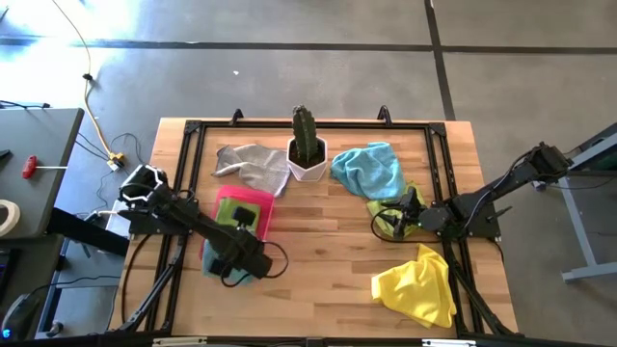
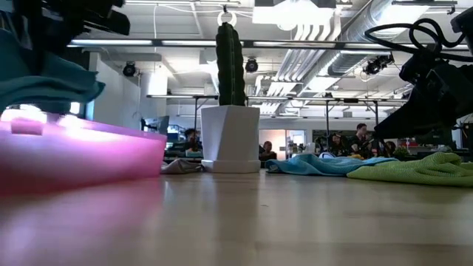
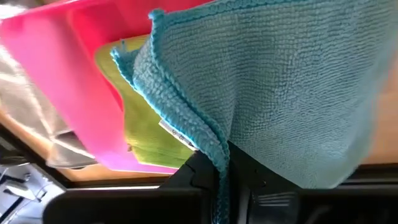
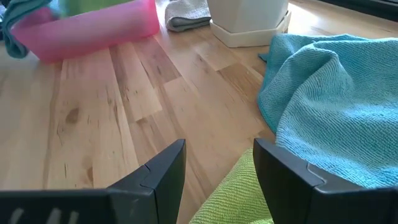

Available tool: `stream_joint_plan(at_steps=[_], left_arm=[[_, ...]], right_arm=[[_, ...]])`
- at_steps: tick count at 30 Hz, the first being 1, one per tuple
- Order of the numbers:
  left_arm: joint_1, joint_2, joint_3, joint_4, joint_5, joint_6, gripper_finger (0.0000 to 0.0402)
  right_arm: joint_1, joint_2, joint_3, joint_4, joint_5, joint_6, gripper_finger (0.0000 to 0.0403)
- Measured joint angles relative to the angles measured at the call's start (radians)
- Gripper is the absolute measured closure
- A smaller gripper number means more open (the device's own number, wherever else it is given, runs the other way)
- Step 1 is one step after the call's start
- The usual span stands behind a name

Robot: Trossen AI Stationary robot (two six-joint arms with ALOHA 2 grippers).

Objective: Fold microfiber towels
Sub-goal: Put the bottom blue towel in the pink bin

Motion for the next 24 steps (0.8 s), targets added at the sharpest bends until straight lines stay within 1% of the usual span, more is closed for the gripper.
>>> stream_joint_plan(at_steps=[7,14,20,24], left_arm=[[0.103,0.0,0.0,0.0,-0.081,0.102,0.039],[0.171,0.0,0.0,0.0,-0.164,0.198,0.039],[0.235,0.0,0.0,0.0,-0.212,0.253,0.039],[0.289,-0.001,-0.029,0.004,-0.21,0.257,0.039]], right_arm=[[0.0,0.0,0.0,0.0,0.0,0.0,0.0222],[0.0,0.0,0.0,0.0,0.0,0.0,0.0222],[0.0,0.0,0.0,0.0,0.0,0.0,0.0222],[0.0,0.0,0.0,0.0,0.0,0.0,0.0222]])
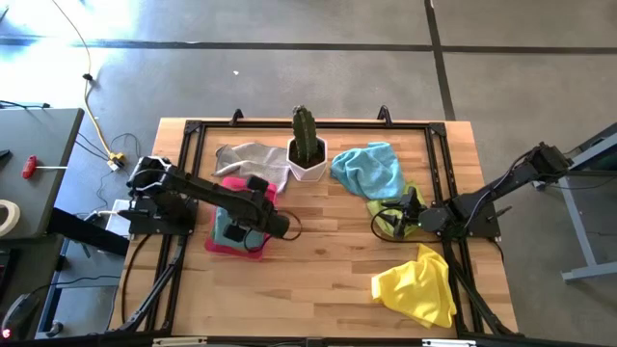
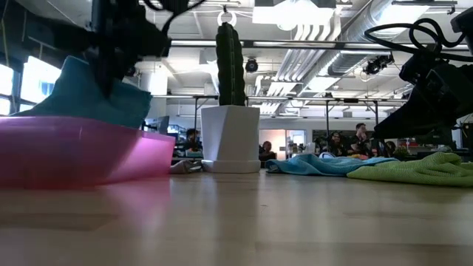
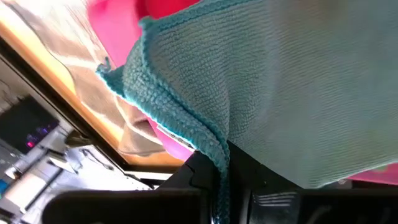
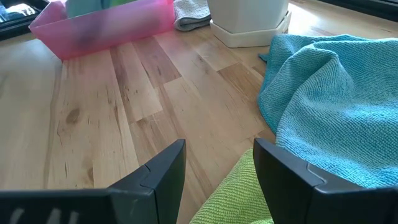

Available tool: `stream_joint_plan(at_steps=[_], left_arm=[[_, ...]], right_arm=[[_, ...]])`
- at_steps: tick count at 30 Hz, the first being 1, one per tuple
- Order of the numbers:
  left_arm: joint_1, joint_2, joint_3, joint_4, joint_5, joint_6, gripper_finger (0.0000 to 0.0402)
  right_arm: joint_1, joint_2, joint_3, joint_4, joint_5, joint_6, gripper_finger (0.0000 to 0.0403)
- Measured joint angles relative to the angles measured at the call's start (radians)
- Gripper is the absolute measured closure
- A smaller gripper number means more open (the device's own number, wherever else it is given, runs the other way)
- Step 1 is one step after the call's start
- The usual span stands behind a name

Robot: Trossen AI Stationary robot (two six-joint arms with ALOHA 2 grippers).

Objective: Fold microfiber towels
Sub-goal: Put the bottom blue towel in the pink bin

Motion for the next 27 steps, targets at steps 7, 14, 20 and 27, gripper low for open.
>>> stream_joint_plan(at_steps=[7,14,20,27], left_arm=[[0.04,0.0,-0.132,0.11,-0.027,0.085,0.039],[0.053,0.0,-0.161,0.215,-0.078,0.134,0.039],[0.085,0.0,-0.161,0.233,-0.006,0.047,0.0383],[0.096,-0.006,-0.159,0.225,-0.023,-0.049,0.032]], right_arm=[[0.0,0.0,0.0,0.0,0.0,0.0,0.0222],[0.0,0.0,0.0,0.0,0.0,0.0,0.0222],[0.0,0.0,0.0,0.0,0.0,0.0,0.0222],[0.0,0.0,0.0,0.0,0.0,0.0,0.0222]])
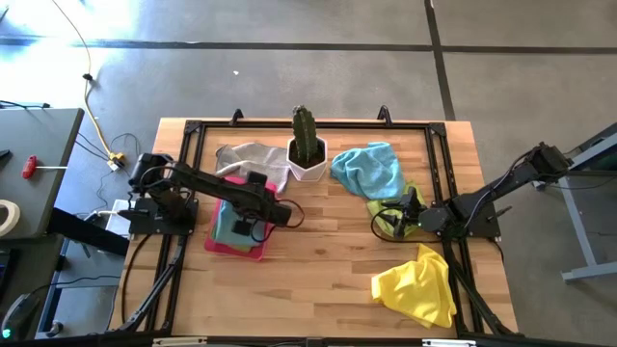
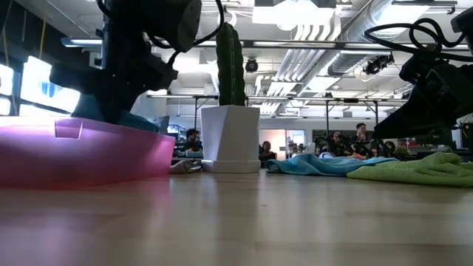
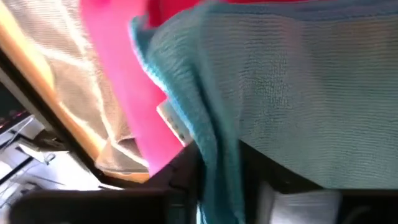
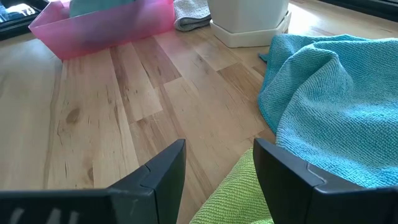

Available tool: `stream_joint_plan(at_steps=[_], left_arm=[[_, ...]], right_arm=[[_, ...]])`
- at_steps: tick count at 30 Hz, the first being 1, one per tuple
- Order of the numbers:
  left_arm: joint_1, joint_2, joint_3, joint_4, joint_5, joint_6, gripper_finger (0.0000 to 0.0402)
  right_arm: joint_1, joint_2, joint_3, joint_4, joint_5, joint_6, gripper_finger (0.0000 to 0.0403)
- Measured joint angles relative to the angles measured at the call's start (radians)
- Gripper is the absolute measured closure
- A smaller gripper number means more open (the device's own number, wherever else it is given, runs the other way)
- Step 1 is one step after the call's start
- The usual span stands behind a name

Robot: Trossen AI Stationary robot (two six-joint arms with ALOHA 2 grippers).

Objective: Fold microfiber towels
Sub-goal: Put the bottom blue towel in the pink bin, then fold the gray towel

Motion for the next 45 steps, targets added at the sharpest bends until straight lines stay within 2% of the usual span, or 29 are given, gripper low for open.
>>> stream_joint_plan(at_steps=[3,7,11,15,18,25,28,42,45], left_arm=[[-0.008,0.0,0.02,-0.016,-0.036,-0.026,0.0272],[-0.04,0.0,0.086,-0.108,-0.134,-0.068,0.0214],[-0.09,0.0,0.182,-0.137,-0.175,-0.123,0.0188],[-0.139,0.0,0.263,-0.079,-0.143,-0.247,0.0187],[-0.176,0.0,0.279,0.049,-0.116,-0.286,0.0189],[-0.231,0.022,0.279,0.33,-0.153,-0.209,0.019],[-0.216,0.036,0.277,0.328,-0.183,-0.206,0.019],[-0.066,0.038,0.143,0.31,-0.172,-0.215,0.019],[-0.041,0.038,0.123,0.294,-0.143,-0.211,0.019]], right_arm=[[0.0,0.0,0.0,0.0,0.0,0.0,0.0222],[0.0,0.0,0.0,0.0,0.0,0.0,0.0222],[0.0,0.0,0.0,0.0,0.0,0.0,0.0222],[0.0,0.0,0.0,0.0,0.0,0.0,0.0222],[0.0,0.0,0.0,0.0,0.0,0.0,0.0222],[0.0,0.0,0.0,0.0,0.0,0.0,0.0222],[0.0,0.0,0.0,-0.003,0.0,0.0,0.0222],[0.0,0.0,0.0,-0.014,0.0,0.0,0.0222],[0.0,0.0,0.0,-0.014,0.0,0.0,0.0222]])
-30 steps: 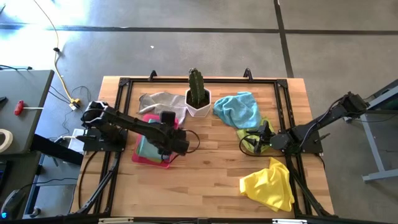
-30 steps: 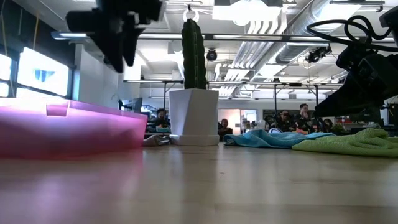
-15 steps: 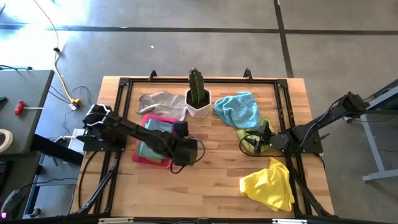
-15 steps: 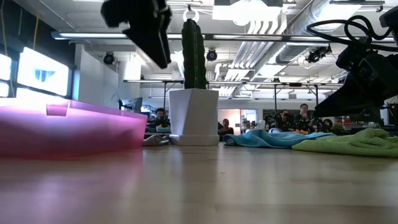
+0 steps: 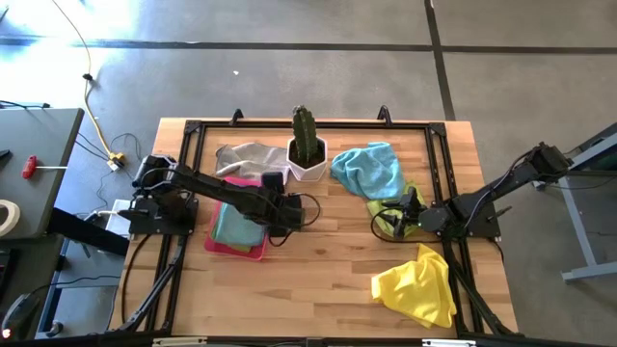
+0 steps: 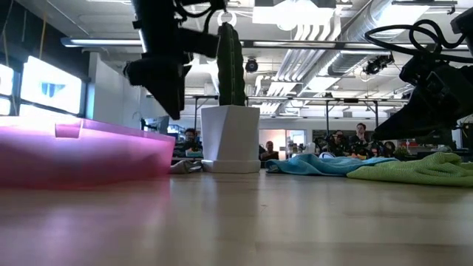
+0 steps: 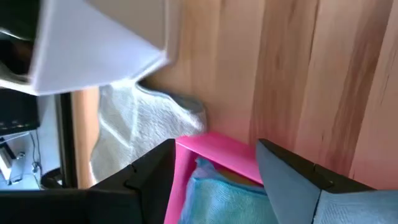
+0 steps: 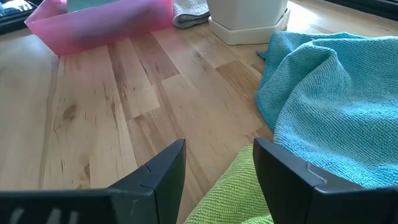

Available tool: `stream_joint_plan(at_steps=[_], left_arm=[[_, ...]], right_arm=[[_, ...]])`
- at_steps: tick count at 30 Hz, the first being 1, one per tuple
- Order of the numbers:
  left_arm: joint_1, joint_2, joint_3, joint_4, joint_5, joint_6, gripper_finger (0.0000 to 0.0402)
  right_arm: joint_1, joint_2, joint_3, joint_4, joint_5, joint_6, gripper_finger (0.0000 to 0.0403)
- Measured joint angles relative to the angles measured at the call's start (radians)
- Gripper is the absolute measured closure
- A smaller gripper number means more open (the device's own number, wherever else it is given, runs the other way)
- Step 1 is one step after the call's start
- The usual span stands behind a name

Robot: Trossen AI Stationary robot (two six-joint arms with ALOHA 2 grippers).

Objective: Fold microfiber towels
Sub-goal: Fold the gray towel

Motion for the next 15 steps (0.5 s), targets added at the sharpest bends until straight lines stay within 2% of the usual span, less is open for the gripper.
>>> stream_joint_plan(at_steps=[4,8,15], left_arm=[[0.025,-0.01,-0.036,-0.037,-0.001,0.027,0.019],[0.072,-0.076,-0.065,-0.044,-0.007,0.008,0.019],[0.253,-0.24,-0.18,0.044,0.001,-0.081,0.019]], right_arm=[[0.0,0.0,0.0,0.0,0.0,0.0,0.0222],[0.0,0.0,0.0,0.0,0.0,0.0,0.0222],[0.0,0.0,0.0,0.0,0.0,0.0,0.0222]])
